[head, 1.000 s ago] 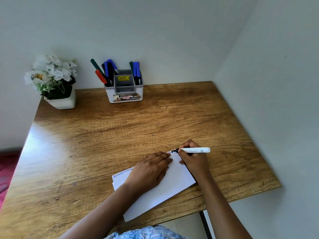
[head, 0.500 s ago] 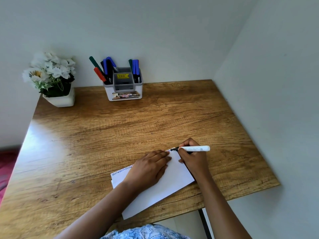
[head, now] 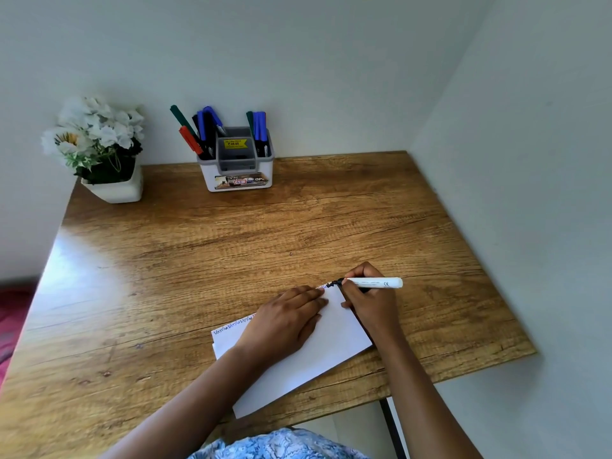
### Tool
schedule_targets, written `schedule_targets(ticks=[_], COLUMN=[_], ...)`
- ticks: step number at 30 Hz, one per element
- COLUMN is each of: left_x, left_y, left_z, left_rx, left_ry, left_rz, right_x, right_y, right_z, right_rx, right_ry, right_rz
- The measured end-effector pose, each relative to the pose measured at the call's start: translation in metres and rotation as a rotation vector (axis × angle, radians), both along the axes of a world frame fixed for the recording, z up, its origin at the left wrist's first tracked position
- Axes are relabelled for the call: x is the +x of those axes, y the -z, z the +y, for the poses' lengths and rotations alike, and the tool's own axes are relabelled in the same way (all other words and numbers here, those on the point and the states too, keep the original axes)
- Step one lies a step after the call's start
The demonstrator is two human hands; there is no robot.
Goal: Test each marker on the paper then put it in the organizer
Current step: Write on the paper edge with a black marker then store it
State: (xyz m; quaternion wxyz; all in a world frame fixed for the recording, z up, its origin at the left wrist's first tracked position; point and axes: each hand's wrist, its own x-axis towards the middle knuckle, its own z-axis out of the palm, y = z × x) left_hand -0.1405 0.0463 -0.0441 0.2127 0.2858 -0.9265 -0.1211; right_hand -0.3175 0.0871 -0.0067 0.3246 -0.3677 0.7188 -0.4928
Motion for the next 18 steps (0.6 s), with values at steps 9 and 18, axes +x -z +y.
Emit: schedule_targets(ticks=[9,18], left_x=[-0.0001,-0.0008], left_y=[0.0022,0.0029], left_z=[-0.0003,-0.0013], left_rx=[0.013,0.003], left_ry=[0.002,0.001], left_rz=[0.01,0.044], right_x=[0.0021,-0.0001], right_y=[-0.0038,0.0007], right_z=[0.0,0.0], right_rx=[0.002,-0.019], right_ry=[0.031,0.069], right_rz=[0.006,0.002])
